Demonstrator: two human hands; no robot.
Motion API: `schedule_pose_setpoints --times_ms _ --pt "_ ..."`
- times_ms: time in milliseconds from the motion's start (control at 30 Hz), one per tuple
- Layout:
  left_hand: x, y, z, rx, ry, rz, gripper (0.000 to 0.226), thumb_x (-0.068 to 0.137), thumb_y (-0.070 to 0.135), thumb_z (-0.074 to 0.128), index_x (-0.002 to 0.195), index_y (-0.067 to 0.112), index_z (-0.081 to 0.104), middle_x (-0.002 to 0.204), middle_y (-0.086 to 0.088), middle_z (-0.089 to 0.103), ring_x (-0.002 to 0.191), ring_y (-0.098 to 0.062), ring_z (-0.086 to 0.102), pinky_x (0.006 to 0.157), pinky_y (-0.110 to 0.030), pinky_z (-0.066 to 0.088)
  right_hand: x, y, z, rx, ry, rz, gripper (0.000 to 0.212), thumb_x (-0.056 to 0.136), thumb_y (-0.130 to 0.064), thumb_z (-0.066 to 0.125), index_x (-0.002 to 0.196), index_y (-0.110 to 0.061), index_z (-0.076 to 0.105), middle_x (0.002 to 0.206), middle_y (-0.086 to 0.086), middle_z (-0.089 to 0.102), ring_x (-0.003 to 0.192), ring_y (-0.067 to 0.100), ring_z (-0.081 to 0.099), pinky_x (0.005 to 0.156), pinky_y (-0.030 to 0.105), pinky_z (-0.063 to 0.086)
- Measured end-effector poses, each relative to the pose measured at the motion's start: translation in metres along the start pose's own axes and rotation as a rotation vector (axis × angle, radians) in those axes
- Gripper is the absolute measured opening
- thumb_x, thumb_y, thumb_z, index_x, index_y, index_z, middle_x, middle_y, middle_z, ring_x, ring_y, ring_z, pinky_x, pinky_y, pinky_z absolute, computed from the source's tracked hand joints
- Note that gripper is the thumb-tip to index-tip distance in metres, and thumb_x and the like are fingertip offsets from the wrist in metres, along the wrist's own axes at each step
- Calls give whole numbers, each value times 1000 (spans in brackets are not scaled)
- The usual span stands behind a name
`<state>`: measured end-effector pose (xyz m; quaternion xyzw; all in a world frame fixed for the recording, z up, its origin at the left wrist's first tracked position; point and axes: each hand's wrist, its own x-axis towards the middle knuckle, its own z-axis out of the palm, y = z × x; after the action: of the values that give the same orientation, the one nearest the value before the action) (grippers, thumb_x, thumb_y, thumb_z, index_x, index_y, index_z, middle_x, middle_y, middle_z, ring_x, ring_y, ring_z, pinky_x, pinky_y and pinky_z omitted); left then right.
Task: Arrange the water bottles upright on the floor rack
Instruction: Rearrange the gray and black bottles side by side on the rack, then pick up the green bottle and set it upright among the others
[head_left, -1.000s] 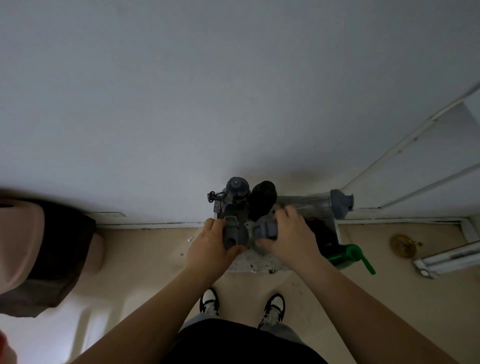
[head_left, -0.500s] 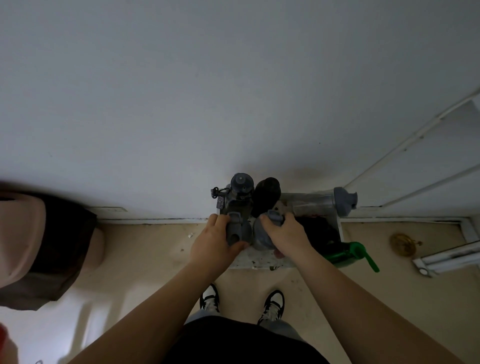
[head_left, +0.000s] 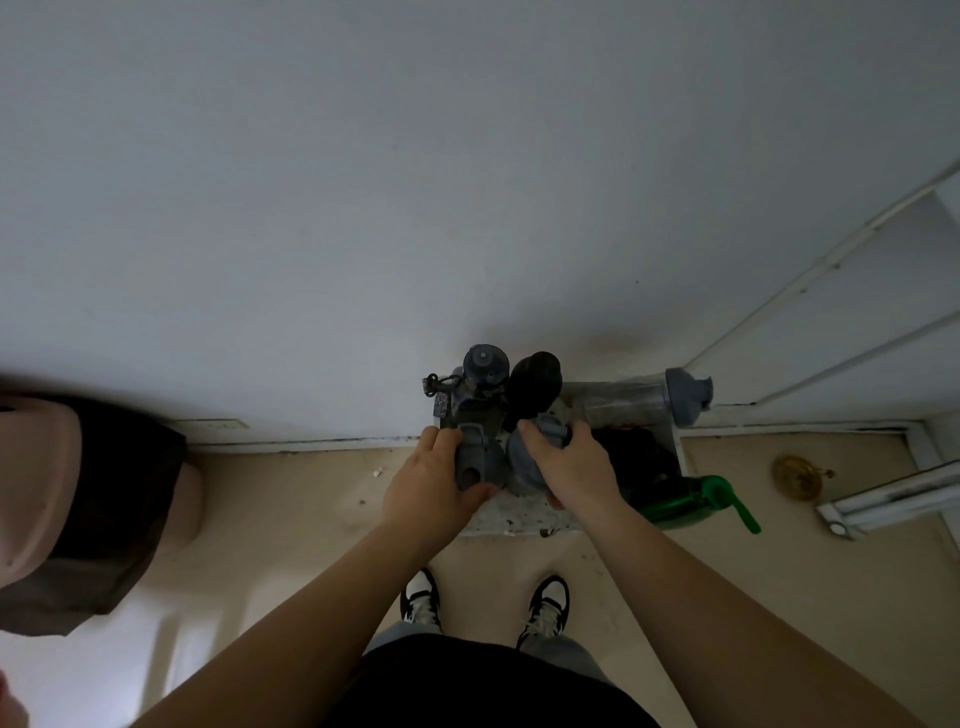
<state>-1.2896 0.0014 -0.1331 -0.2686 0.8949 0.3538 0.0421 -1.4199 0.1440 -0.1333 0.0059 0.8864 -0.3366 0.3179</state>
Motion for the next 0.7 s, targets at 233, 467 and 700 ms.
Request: schedule_pose_setpoints --times_ms 233,467,700 --pt "1 10 -8 87 -6 4 66 83 61 68 131 22 45 118 0 45 100 -21 59 78 -34 54 -23 -10 -46 -208 168 -266 62 90 -70 51 125 -20 63 123 3 64 105 22 63 89 46 56" --pt "-9 83 -5 -80 147 397 26 93 32 67 116 21 62 108 5 54 81 -8 58 67 -22 53 -35 29 -128 -161 635 -608 14 94 -20 67 97 -8 72 89 7 70 84 24 64 73 25 47" --pt "9 138 82 -44 -292 251 34 92 34 64 123 19 62 113 -1 61 88 -15 61 79 -30 52 -6 89 -167 -252 26 -118 60 69 -43 89 120 -20 66 114 -1 62 99 15 60 78 28 49"
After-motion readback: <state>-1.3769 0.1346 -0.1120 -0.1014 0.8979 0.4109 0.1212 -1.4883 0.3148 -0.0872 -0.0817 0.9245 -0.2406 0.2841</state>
